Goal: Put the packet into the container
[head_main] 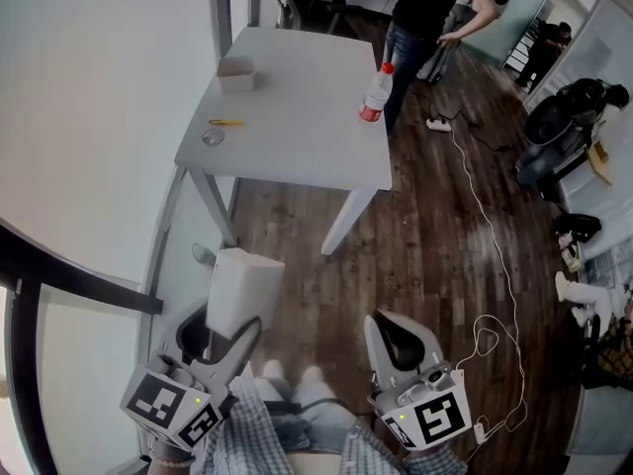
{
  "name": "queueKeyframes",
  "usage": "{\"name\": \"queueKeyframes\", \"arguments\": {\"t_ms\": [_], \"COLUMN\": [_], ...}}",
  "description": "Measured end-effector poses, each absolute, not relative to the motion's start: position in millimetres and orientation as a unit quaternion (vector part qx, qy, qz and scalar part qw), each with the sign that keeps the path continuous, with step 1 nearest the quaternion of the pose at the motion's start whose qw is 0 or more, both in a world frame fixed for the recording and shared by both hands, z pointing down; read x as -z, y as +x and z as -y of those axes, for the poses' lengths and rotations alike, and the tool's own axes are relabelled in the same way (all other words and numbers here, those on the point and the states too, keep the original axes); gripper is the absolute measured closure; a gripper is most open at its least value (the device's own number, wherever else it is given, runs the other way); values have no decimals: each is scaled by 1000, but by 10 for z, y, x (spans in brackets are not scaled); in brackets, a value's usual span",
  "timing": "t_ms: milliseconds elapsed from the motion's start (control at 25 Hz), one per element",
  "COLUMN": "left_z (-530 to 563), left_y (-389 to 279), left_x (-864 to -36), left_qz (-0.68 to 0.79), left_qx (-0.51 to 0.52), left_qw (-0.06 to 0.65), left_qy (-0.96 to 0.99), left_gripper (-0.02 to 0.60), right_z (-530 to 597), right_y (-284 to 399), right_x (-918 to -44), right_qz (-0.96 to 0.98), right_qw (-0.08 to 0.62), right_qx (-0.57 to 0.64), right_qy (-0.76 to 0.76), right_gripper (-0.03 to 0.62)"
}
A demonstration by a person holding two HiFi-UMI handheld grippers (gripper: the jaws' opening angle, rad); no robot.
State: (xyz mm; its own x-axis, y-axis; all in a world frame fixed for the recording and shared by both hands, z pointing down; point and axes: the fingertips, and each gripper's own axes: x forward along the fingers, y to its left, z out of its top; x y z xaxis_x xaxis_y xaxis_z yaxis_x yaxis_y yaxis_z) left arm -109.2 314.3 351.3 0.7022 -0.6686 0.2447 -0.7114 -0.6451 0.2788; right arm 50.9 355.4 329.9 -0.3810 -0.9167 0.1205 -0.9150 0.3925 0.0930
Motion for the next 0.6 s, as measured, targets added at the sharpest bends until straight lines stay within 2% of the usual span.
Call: {"name": "queueKeyframes", "arguments": {"t_ms": [600], "left_z": [-3055], "left_y": [-1402], "left_x": [-3459], "left_qz": [382], "left_qx": [-40], "left_qw": [176], "left_qy": [907], "left_gripper": [324], "right_z": [-3570], "right_y": [389], "right_x": [-3281], "right_qz": [815], "right_qw": [75], "right_qx": [12], "right_qy": [575], "right_gripper": [595]}}
